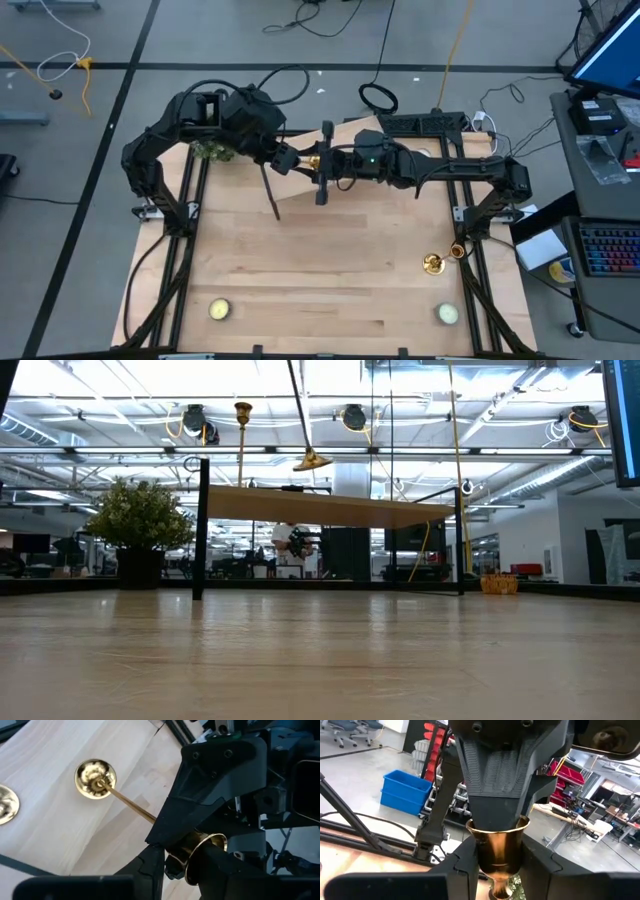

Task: Pick & Place candle stick holders
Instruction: Put the left gold candle holder on the shelf aligned with gold candle holder

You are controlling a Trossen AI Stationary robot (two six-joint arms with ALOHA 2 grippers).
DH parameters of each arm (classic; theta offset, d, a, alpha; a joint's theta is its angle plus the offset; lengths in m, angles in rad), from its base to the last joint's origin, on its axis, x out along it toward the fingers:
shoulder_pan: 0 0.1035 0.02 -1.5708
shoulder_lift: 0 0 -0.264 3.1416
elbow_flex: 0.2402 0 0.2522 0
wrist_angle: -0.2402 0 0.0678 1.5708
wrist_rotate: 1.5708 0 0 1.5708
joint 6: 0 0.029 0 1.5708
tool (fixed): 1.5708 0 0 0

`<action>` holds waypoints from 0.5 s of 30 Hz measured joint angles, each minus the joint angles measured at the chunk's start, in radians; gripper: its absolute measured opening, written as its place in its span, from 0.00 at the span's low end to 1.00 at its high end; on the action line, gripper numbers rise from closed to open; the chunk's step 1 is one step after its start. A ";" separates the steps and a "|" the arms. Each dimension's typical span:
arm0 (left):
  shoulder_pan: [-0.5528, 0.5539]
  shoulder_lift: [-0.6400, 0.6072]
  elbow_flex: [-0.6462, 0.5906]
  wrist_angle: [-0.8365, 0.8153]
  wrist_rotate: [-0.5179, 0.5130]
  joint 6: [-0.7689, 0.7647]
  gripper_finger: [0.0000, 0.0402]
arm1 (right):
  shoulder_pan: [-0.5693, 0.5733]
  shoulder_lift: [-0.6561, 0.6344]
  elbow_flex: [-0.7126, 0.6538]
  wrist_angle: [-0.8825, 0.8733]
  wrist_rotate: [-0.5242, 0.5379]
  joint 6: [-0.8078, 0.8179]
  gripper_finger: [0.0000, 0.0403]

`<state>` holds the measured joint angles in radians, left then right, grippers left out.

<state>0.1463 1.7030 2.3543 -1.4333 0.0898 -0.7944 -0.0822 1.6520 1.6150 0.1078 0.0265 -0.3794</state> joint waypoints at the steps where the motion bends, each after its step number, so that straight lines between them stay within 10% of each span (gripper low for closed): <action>1: 0.000 0.000 0.000 0.000 0.000 0.000 0.23 | 0.000 0.000 0.000 -0.001 0.000 0.000 0.23; 15: 0.005 -0.029 0.003 0.021 -0.004 0.033 0.23 | -0.008 -0.001 -0.002 -0.025 0.003 0.031 0.23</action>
<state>0.1510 1.6737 2.3573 -1.4127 0.0855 -0.7610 -0.0898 1.6512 1.6127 0.0830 0.0300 -0.3485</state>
